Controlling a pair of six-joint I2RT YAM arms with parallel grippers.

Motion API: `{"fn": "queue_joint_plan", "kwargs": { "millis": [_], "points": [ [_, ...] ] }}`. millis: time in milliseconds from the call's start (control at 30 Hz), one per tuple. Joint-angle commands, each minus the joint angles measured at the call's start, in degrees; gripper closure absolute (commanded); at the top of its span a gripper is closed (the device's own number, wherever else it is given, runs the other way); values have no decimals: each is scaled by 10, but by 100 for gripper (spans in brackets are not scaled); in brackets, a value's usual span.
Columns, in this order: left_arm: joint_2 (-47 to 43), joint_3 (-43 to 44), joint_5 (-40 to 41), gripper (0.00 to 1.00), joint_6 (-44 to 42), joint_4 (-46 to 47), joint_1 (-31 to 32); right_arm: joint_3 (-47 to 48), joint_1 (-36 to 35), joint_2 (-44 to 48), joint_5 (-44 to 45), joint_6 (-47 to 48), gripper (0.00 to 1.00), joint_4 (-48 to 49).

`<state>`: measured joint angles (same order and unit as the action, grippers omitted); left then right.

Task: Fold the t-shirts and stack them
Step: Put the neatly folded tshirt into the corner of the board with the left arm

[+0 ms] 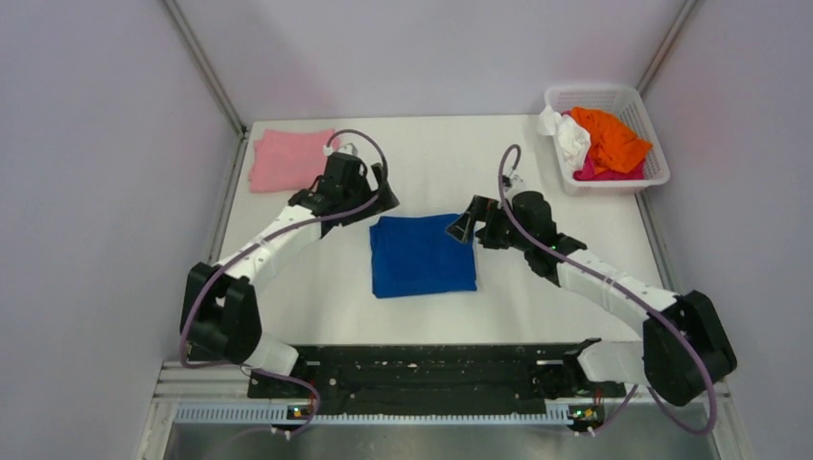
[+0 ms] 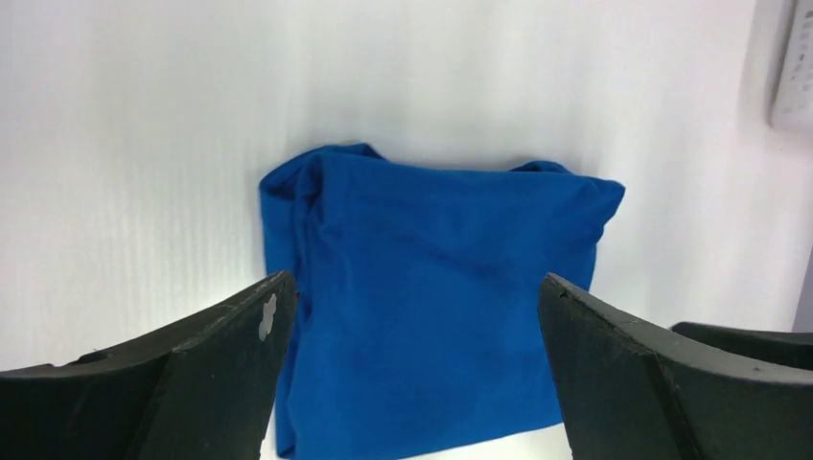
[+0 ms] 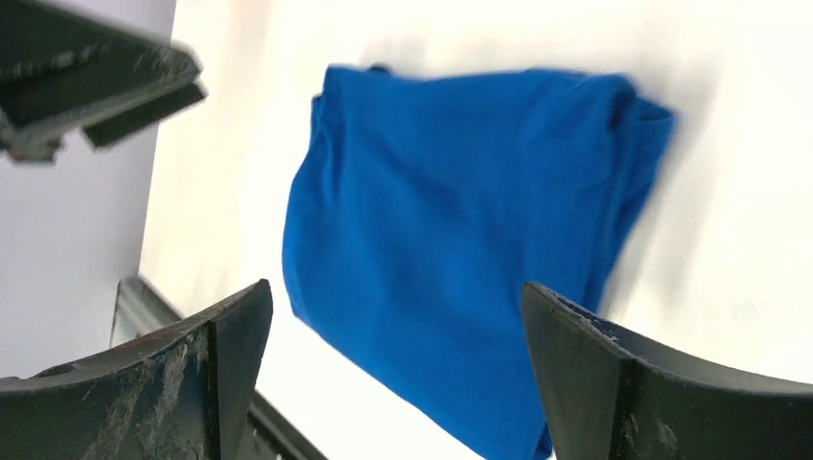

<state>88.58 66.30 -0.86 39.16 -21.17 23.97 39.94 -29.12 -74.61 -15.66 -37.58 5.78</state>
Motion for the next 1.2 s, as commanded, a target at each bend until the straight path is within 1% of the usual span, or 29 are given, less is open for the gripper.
{"fn": "queue_joint_plan", "kwargs": {
  "millis": [0, 67, 133, 267, 400, 500, 633, 667, 700, 733, 833, 900, 1000, 1100, 1167],
  "points": [
    [-34, -74, 43, 1, -1, -55, -3, -23, -1, 97, 170, -12, 1, -64],
    [-28, -99, 25, 1, 6, -47, -3, -40, 1, 134, 213, -14, 1, -82],
    [-14, -109, 13, 1, 15, -39, -2, -59, 1, 167, 232, 0, 1, -87],
    [15, -135, -36, 2, 24, 1, 2, -56, 5, 193, 275, 25, 1, -130],
    [44, -129, -34, 10, 24, 4, 23, -54, 8, 195, 282, 32, 1, -153],
    [76, -118, -15, 22, 26, -5, 41, -54, 11, 194, 284, 38, 1, -160],
    [127, -83, 63, 48, 32, -27, 55, -50, 22, 198, 298, 45, 1, -180],
    [146, -60, 95, 62, 34, -54, 56, -51, 25, 201, 301, 46, 1, -181],
    [165, -30, 135, 84, 37, -87, 59, -52, 26, 203, 301, 48, 1, -182],
    [182, 4, 174, 99, 40, -118, 60, -53, 29, 206, 301, 50, 1, -182],
    [218, 88, 258, 100, 19, -174, 60, -54, 33, 209, 305, 56, 1, -183],
    [229, 137, 313, 100, -8, -180, 59, -54, 35, 209, 305, 58, 1, -183],
    [247, 206, 415, 100, -58, -193, 58, -57, 35, 211, 306, 60, 1, -181],
    [270, 265, 507, 100, -126, -173, 49, -60, 35, 214, 314, 63, 1, -181],
    [287, 305, 539, 100, -174, -158, 34, -62, 35, 215, 319, 63, 1, -181]
  ]
}}
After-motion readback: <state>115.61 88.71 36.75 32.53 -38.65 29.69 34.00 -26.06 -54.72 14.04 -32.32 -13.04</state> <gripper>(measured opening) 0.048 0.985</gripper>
